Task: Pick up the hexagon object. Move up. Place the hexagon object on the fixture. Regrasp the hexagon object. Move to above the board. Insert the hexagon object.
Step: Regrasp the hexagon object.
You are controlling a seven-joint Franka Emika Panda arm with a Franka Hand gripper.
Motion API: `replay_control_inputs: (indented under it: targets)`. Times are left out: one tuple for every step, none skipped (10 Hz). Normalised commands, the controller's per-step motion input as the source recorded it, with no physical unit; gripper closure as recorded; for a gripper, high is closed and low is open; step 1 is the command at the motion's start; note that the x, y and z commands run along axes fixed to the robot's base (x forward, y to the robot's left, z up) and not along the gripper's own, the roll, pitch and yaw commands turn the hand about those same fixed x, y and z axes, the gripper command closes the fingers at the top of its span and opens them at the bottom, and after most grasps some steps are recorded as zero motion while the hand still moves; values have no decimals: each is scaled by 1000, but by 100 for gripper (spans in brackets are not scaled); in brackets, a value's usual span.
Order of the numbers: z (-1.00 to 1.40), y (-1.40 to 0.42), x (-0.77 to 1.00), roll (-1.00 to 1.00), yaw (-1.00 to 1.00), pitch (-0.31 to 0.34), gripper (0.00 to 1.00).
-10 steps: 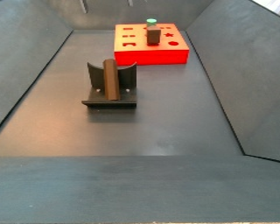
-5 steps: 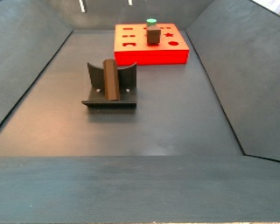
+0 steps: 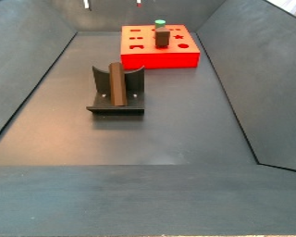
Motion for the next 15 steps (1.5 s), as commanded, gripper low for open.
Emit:
replay_control_inputs:
  targets:
    - [-11, -25, 40, 1000, 7, 9, 0]
    - [-15, -30, 51, 1000, 11, 33, 0]
    - [-13, -33, 60, 946, 20, 68, 0]
    - [-9, -38, 77, 673, 34, 99, 0]
    - [-12, -38, 85, 538, 45, 112, 0]
    - [-9, -29, 91, 312, 72, 129, 0]
    - [-3, -26, 82, 219, 93, 124, 0]
    - [-1000, 74, 34, 275, 99, 161, 0]
    - [-1000, 75, 35, 266, 106, 153, 0]
    - [-1000, 64, 47, 222, 146, 116, 0]
    - [-1000, 59, 57, 173, 161, 92, 0]
    - [-1000, 56, 73, 126, 166, 50, 0]
    - [-1000, 55, 80, 113, 166, 26, 0]
    - [-1000, 48, 93, 95, 152, -23, 0]
    - [-1000, 45, 102, 88, 136, -57, 0]
